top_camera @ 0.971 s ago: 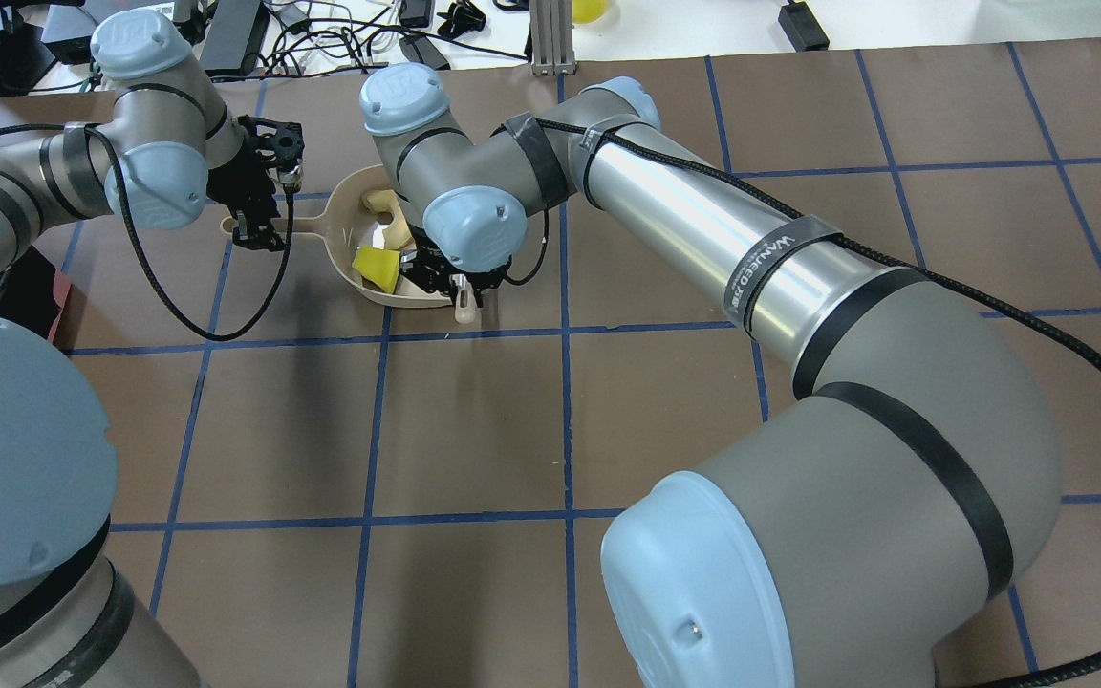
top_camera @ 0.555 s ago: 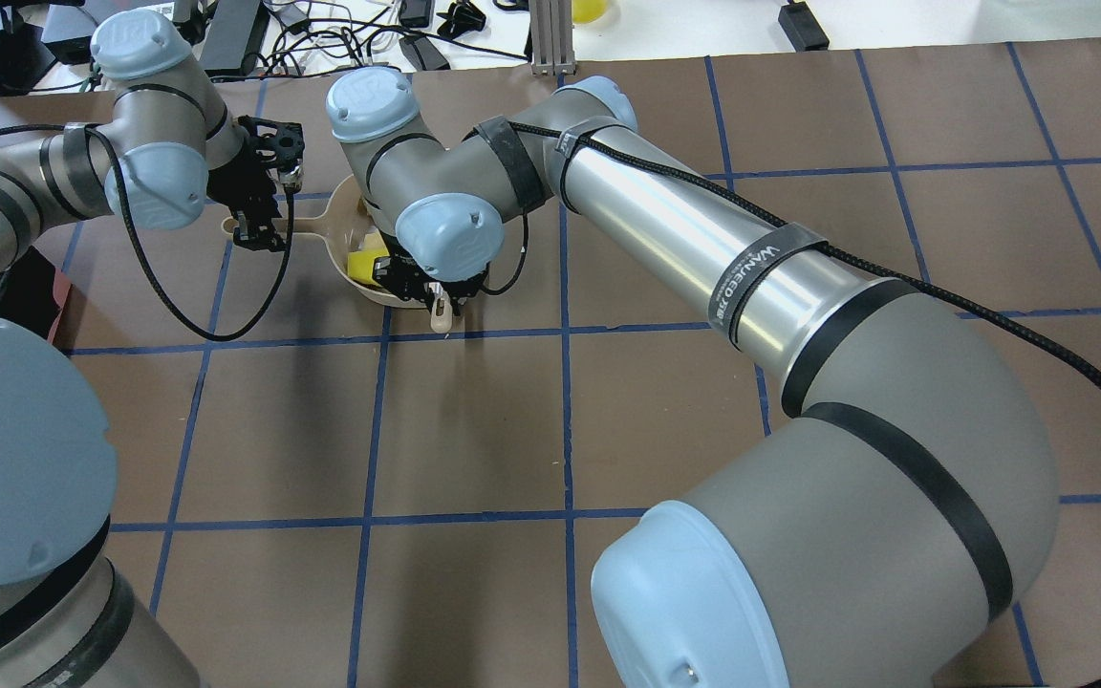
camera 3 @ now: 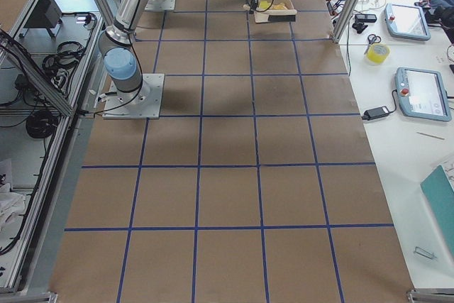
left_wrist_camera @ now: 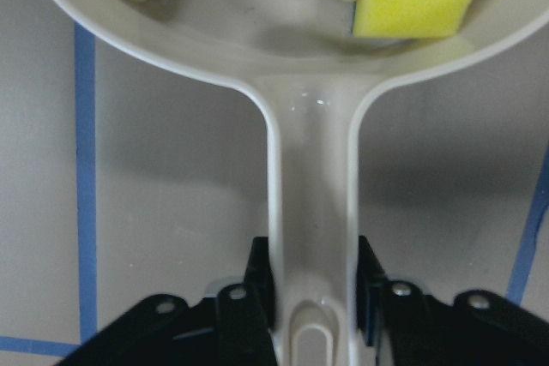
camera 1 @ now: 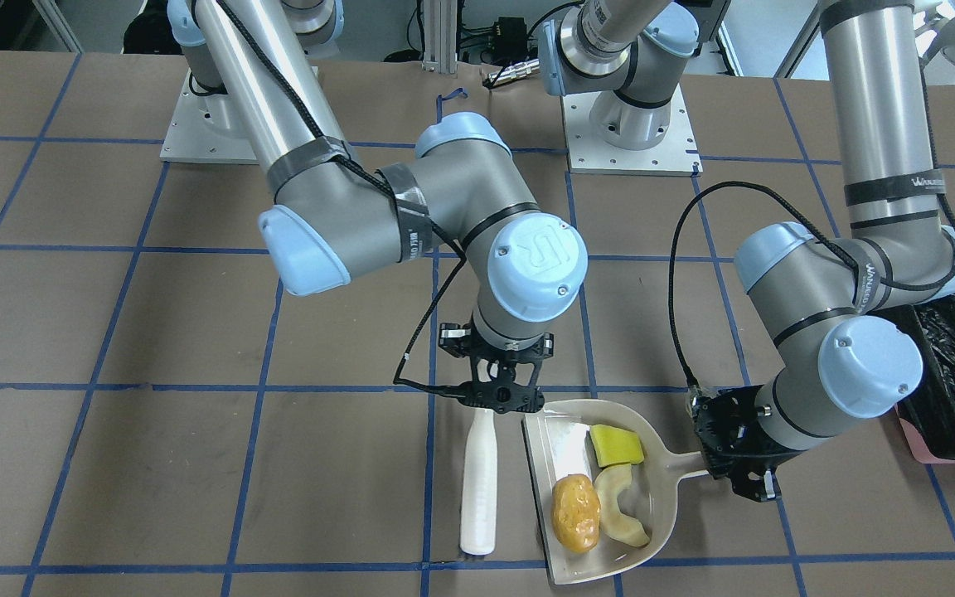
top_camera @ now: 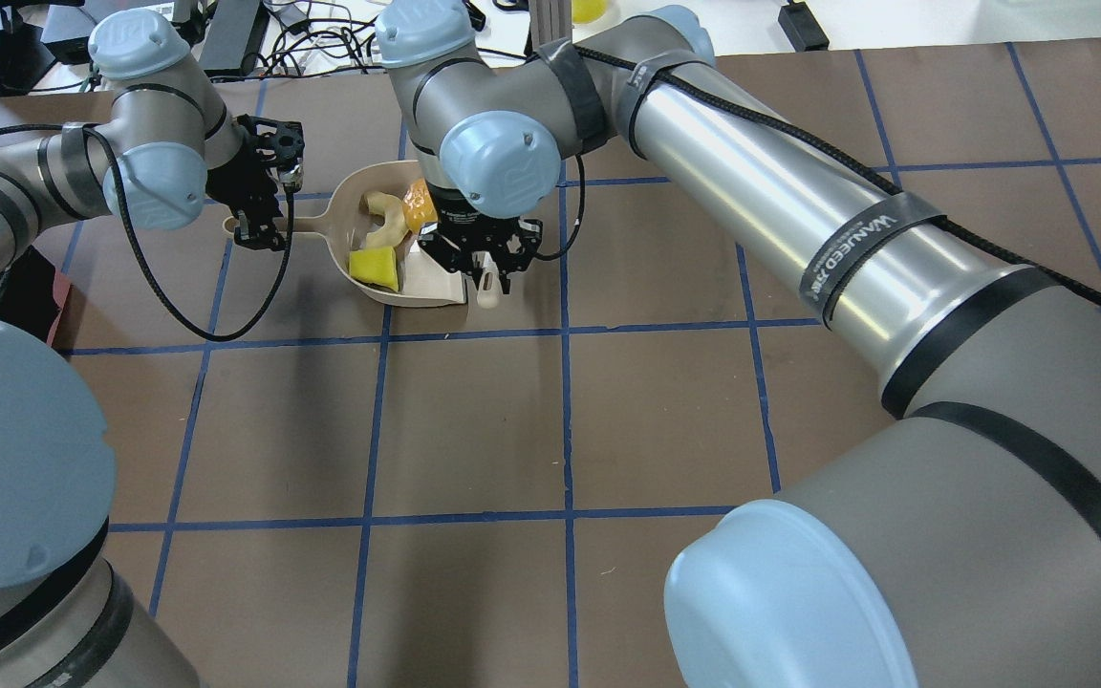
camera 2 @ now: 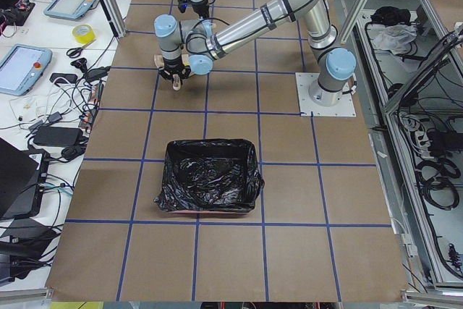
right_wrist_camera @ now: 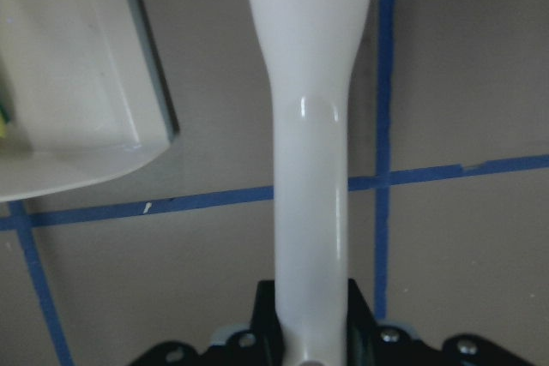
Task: Sweep and dump trash into bin
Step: 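Sweep the potato into the dustpan with the right-held brush, then carry the dustpan to the bin with left gripper while right returns the brush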
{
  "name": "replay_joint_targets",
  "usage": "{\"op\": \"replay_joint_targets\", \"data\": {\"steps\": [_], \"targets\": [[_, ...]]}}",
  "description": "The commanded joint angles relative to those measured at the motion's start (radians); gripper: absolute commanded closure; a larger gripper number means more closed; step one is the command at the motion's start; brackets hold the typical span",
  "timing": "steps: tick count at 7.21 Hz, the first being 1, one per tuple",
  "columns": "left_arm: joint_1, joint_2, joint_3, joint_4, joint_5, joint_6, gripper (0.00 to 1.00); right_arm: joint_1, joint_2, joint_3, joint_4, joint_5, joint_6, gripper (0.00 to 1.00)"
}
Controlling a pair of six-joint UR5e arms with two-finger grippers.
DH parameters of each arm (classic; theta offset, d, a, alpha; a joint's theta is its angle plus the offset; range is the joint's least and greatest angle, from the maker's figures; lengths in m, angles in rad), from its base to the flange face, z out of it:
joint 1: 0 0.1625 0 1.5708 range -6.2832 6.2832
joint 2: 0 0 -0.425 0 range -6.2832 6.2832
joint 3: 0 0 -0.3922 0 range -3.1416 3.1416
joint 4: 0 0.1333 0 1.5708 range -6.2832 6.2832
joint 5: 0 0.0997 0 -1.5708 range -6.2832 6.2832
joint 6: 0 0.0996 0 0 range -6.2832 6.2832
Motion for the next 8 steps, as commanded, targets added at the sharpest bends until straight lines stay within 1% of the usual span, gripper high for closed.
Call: {"op": "replay_joint_targets", "data": {"steps": [1,2,3,4,5,6,7,8], "targets": [[0.018,0.018,0.000,-0.006,-0.068,0.007,0.92,-0.133,-0.113,0.117,0.039,-0.017,-0.116,1.00],[0.024,0.029,0.002,-0.017,-0.083,0.006,0.92,-0.207,-0.174,0.219,0.018,-0.027,-0.217,1.00],[0.044,0.042,0.014,-0.038,-0.080,0.009,0.93,-0.291,-0.234,0.314,-0.043,-0.047,-0.309,1.00],[0.082,0.061,0.017,-0.060,-0.087,0.015,0.94,-0.379,-0.300,0.388,-0.082,-0.048,-0.395,1.00],[0.119,0.076,0.017,-0.078,-0.090,0.039,0.95,-0.463,-0.349,0.429,-0.082,-0.046,-0.451,1.00],[0.165,0.090,0.017,-0.089,-0.087,0.084,0.95,-0.543,-0.370,0.456,-0.085,-0.041,-0.582,1.00],[0.217,0.108,0.019,-0.119,-0.087,0.139,0.95,-0.633,-0.370,0.474,-0.122,-0.047,-0.667,1.00],[0.274,0.128,0.022,-0.149,-0.087,0.221,0.95,-0.687,-0.373,0.495,-0.136,-0.048,-0.757,1.00]]}}
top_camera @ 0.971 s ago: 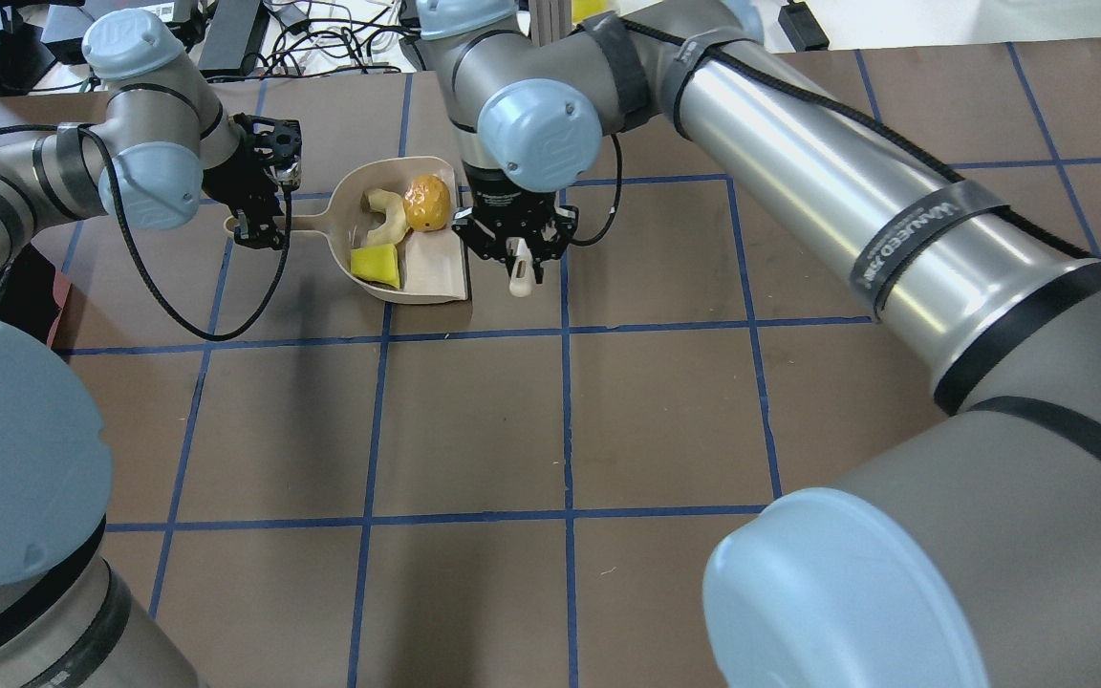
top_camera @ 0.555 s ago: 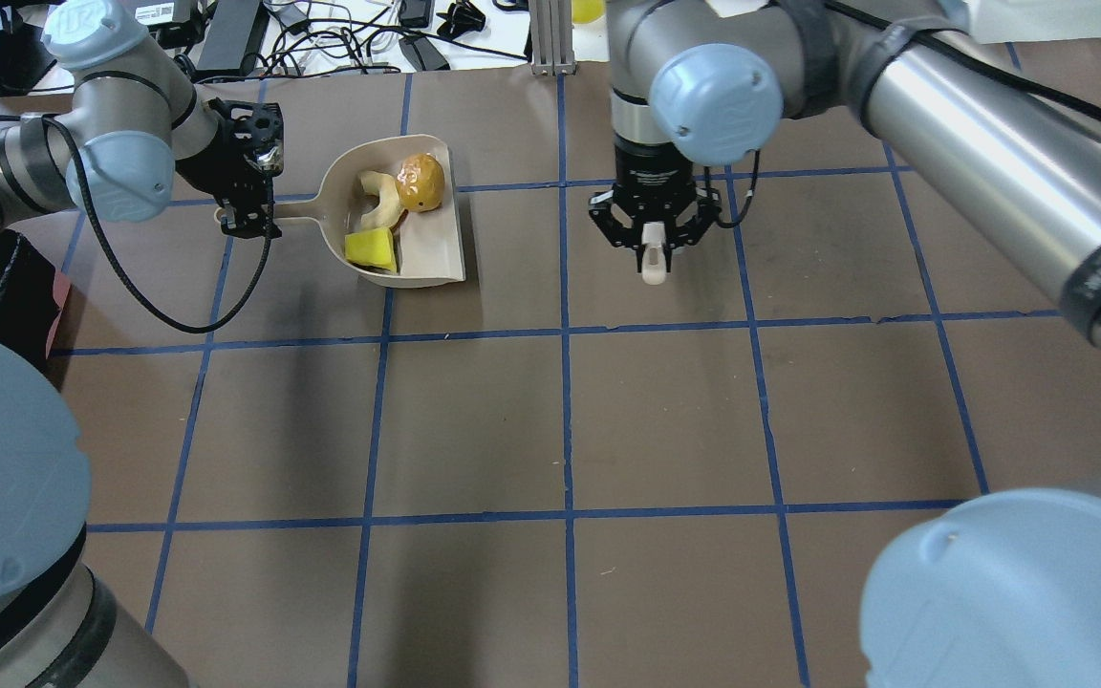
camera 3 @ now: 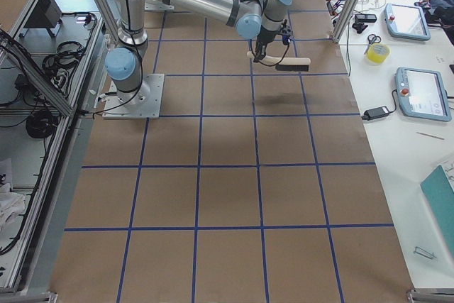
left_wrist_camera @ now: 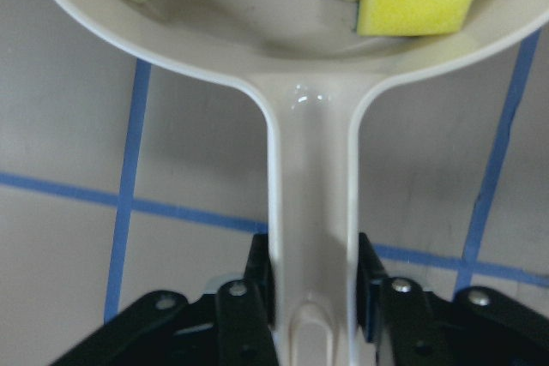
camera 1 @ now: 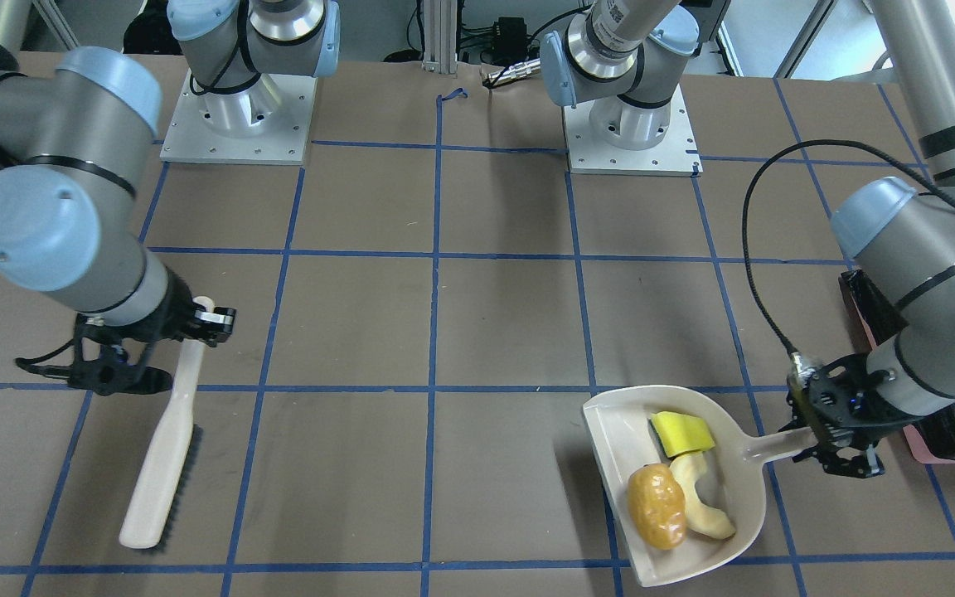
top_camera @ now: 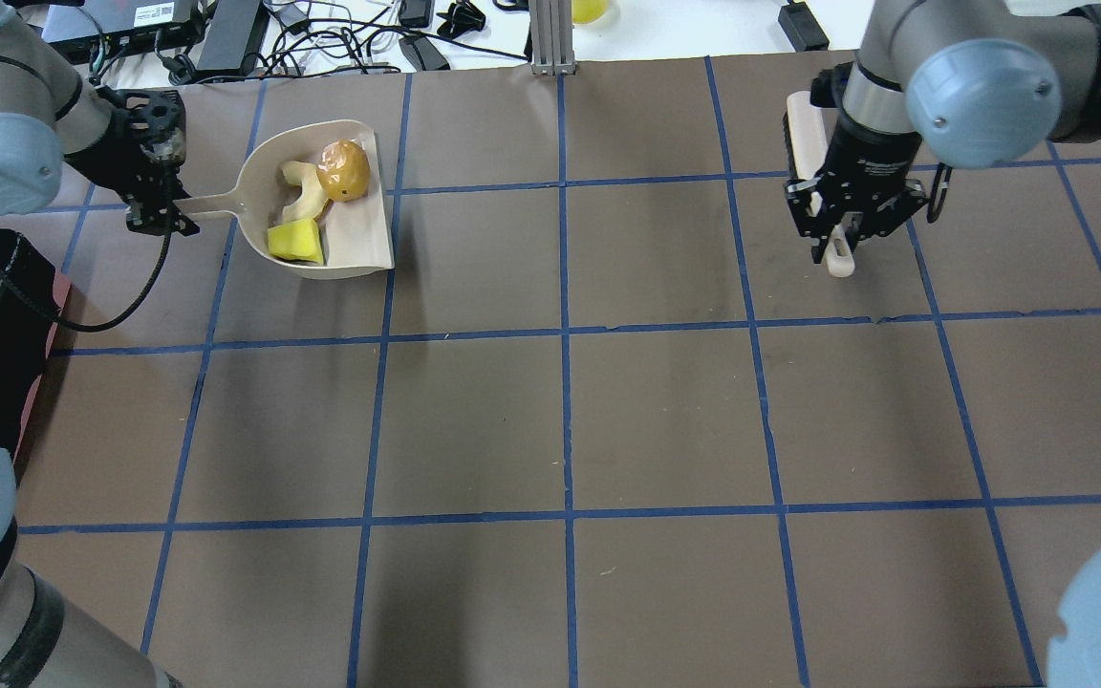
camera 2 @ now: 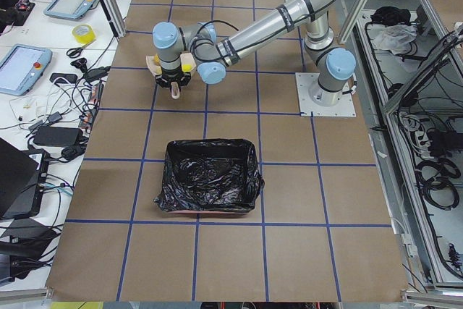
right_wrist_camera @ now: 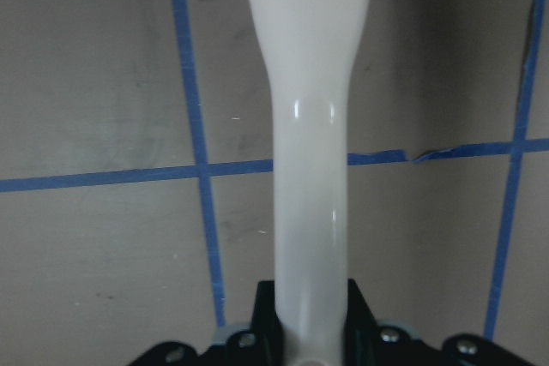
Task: Sweep and dump trash into bin
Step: 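Carry the dustpan to the bin with left gripper while right returns the brush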
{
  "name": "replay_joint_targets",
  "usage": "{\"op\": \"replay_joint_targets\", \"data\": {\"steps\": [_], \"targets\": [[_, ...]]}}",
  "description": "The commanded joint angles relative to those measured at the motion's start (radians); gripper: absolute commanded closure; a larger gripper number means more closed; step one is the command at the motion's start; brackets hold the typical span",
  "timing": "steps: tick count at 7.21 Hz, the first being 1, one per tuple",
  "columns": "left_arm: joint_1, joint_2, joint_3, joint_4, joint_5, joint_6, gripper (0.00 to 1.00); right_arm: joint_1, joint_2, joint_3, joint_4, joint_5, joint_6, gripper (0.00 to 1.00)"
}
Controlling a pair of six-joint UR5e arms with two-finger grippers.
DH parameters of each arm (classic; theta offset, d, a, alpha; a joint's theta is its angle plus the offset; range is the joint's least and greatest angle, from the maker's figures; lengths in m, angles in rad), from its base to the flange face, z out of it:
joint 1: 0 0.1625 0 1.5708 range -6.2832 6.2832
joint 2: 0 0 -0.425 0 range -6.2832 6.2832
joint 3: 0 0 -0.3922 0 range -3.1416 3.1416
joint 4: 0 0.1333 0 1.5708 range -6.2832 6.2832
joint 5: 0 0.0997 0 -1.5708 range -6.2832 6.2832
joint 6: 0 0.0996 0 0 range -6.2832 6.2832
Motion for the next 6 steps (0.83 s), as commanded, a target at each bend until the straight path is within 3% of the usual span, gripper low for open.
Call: {"op": "replay_joint_targets", "data": {"steps": [1,4,6], "targets": [[0.151,0.028,0.024,-0.072,-0.001,0.180,0.95,-0.117,-0.005,0.046,-0.072,-0.015,-0.181,1.00],[0.359,0.010,0.226,-0.303,0.003,0.398,0.95,-0.197,0.018,0.189,-0.279,-0.046,-0.308,1.00],[0.487,-0.022,0.354,-0.396,0.053,0.521,0.95,-0.229,0.058,0.194,-0.301,-0.045,-0.312,1.00]]}}
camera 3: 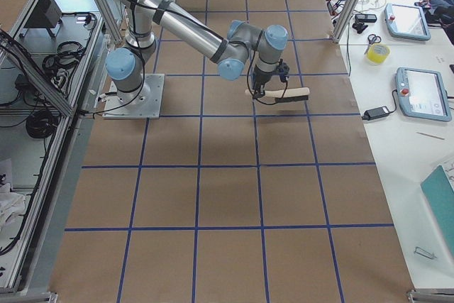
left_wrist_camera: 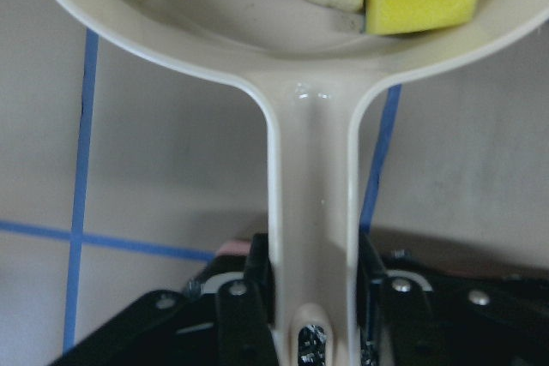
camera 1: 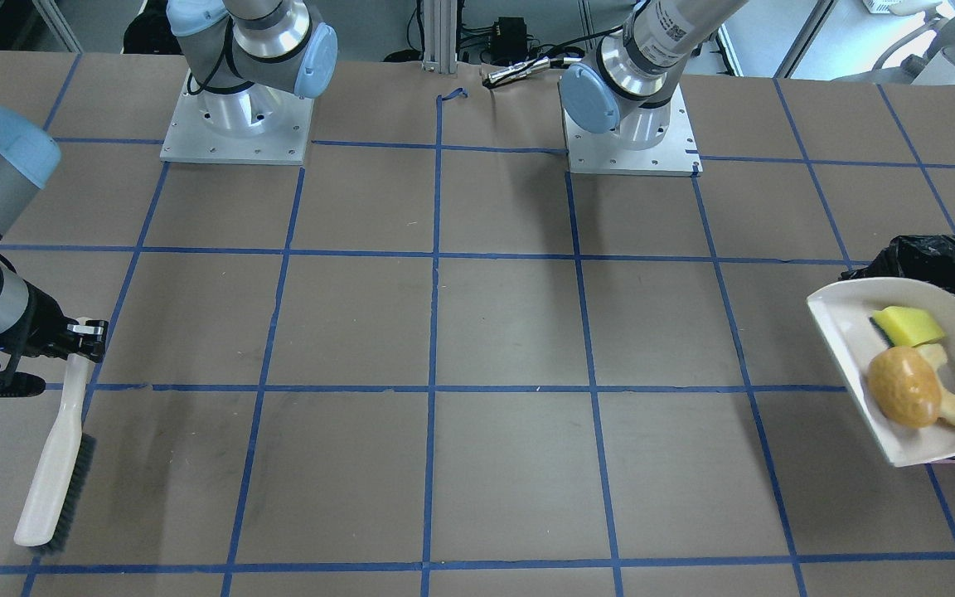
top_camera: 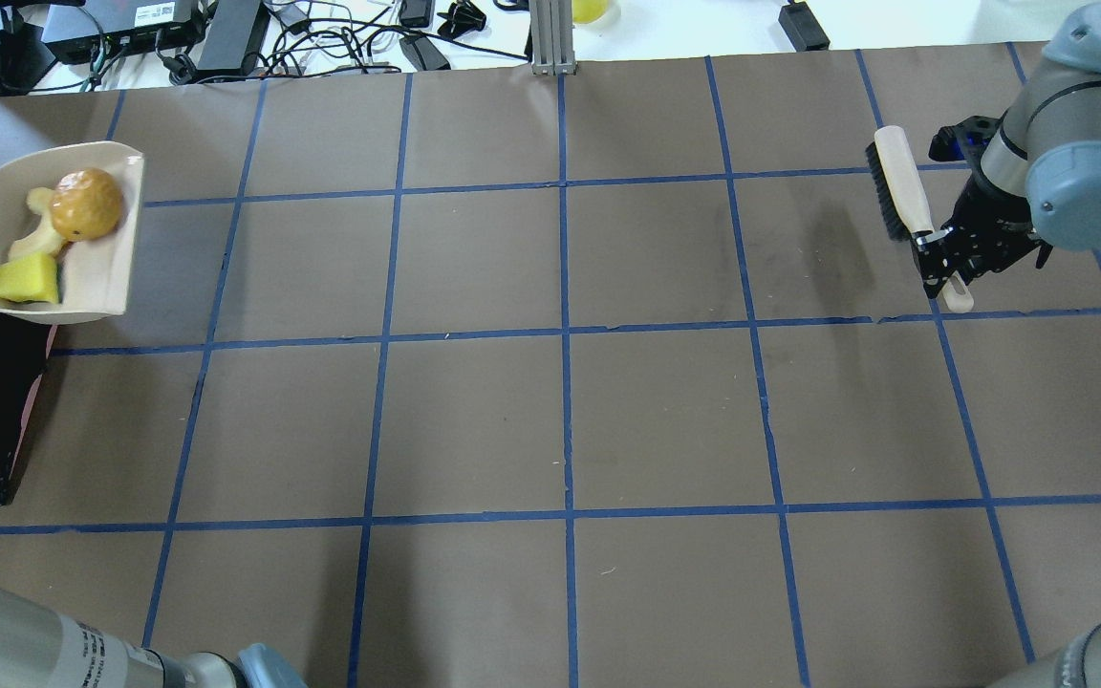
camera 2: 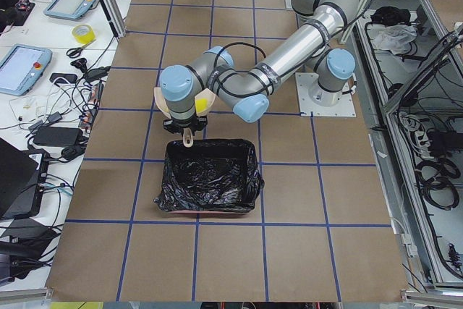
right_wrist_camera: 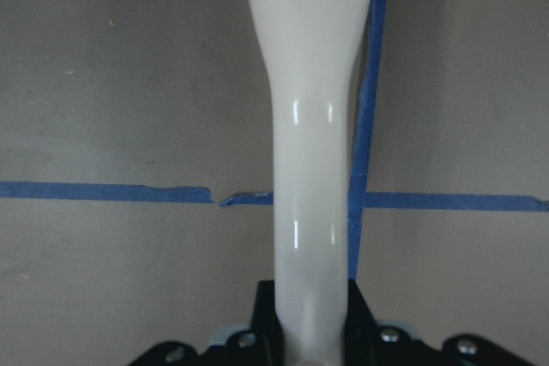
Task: Sweep and dump trash into bin
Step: 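Carry the dustpan to the bin with left gripper while right returns the brush, then tilt the dustpan over the black bin with the left gripper to dump trash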
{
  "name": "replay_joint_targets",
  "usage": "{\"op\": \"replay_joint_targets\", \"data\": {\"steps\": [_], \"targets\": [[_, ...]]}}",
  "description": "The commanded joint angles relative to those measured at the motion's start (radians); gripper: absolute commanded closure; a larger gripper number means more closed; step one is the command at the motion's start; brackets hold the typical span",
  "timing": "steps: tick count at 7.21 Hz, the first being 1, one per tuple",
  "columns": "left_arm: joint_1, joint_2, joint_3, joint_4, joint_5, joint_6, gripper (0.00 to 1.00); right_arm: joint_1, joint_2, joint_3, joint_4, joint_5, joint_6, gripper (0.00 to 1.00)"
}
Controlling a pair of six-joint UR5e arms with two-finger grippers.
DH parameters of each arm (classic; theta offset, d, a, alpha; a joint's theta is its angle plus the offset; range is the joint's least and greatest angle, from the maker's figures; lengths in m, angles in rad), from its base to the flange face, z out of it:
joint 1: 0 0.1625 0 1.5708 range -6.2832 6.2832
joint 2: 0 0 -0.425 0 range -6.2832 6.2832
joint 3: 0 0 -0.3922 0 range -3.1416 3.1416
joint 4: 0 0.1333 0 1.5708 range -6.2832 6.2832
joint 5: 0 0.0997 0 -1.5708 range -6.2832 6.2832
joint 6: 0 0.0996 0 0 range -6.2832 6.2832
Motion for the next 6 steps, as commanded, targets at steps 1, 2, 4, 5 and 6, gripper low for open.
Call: {"op": "replay_joint_targets", "data": {"steps": [1,2,4,5,6], "targets": [[0.116,-0.037,0.118,-0.053,0.055,0.158,0.95,-0.032,0.033,0.010,-0.011,0.000,0.007,1.00],[0.160,-0.046,0.138,-0.050,0.084,0.227,0.95,-0.033,0.034,0.010,-0.010,0.003,0.008,1.00],[0.210,-0.084,0.181,0.038,0.110,0.407,0.95,-0.033,0.033,0.010,-0.001,0.017,0.017,1.00],[0.210,-0.101,0.181,0.103,0.170,0.438,0.95,-0.028,0.033,0.010,-0.001,0.017,0.013,1.00],[0.201,-0.112,0.170,0.184,0.208,0.450,0.95,-0.028,0.034,0.010,-0.001,0.016,0.004,1.00]]}}
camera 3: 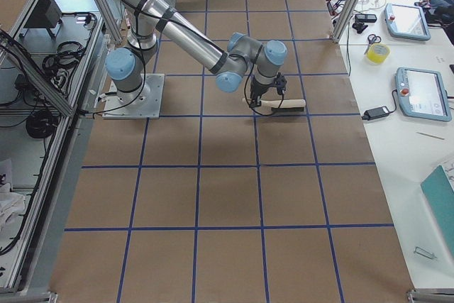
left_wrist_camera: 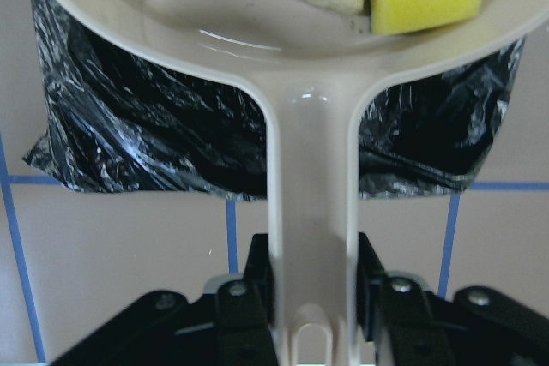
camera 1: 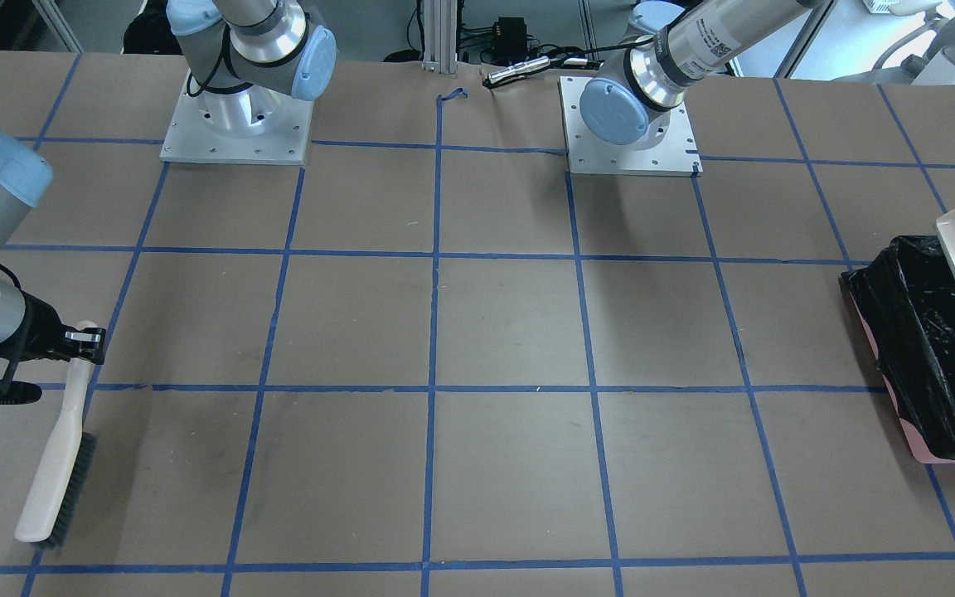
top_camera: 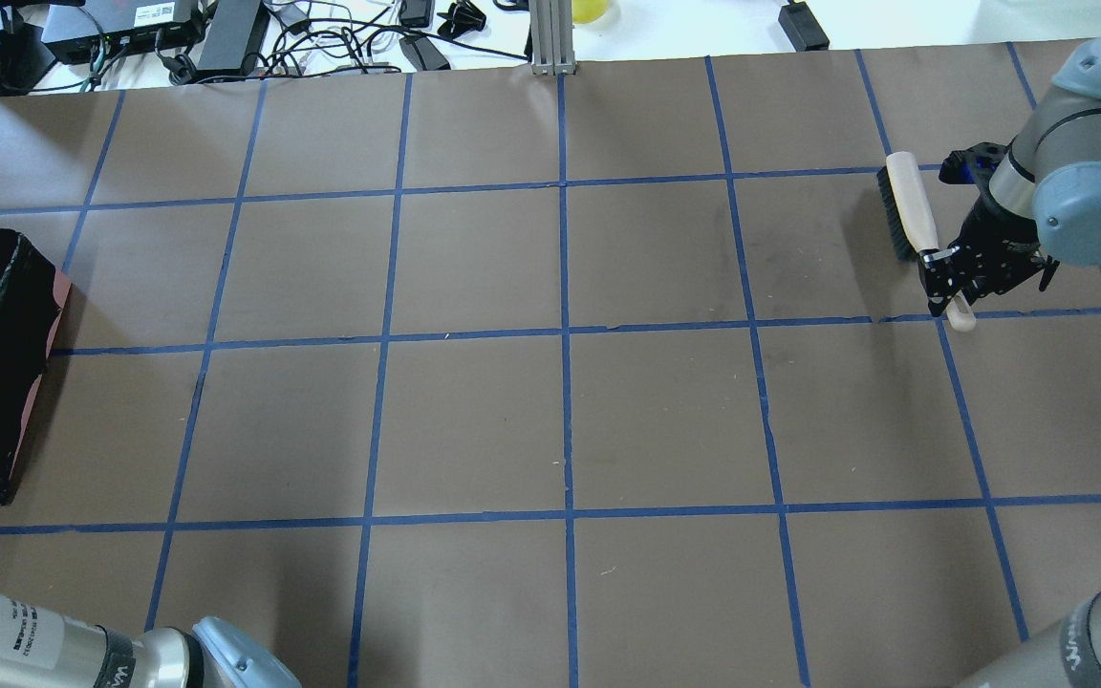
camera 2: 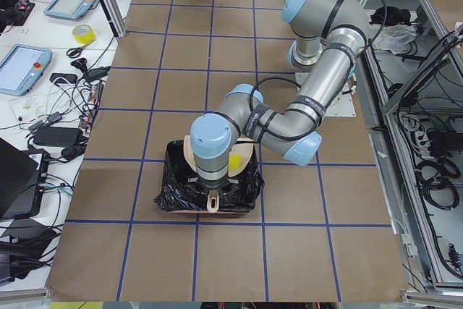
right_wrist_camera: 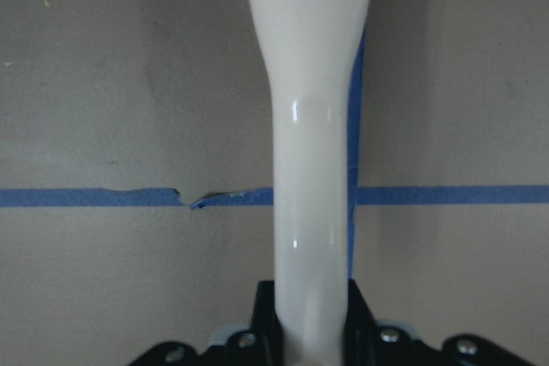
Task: Sweep and dump trash into bin
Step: 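Tilt the dustpan over the black bin with the left gripper to dump trash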
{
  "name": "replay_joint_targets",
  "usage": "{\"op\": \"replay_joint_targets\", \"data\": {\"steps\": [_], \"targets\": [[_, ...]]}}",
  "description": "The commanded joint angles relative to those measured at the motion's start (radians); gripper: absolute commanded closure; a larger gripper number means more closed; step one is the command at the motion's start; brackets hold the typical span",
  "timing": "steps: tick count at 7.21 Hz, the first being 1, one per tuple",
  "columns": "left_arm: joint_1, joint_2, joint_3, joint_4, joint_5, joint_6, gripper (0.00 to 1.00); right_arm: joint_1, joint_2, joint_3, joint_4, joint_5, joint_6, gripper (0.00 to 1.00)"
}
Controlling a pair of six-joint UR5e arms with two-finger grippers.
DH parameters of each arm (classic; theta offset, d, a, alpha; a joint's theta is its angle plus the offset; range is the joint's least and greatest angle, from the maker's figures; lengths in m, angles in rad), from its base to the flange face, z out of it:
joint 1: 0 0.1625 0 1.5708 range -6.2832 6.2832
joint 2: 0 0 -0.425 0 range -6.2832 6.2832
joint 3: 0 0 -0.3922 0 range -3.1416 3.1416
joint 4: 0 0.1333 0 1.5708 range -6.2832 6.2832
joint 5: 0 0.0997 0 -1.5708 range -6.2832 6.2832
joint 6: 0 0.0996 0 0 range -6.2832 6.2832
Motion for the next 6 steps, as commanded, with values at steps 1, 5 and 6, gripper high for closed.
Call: {"op": "replay_joint_targets", "data": {"steps": [1,5,6], "targets": [[-0.011,-0.022,-0.003,0.135,0.074,0.034,0.95,0.003,0.004,0.002,0.001,0.000,-0.009,1.00],[-0.085,-0.008,-0.022,0.224,0.198,0.031,0.95,0.003,0.015,0.002,0.001,0.000,0.000,0.76],[-0.089,0.003,-0.031,0.238,0.201,0.029,0.95,0.003,0.015,0.000,-0.001,0.001,0.003,0.55]]}}
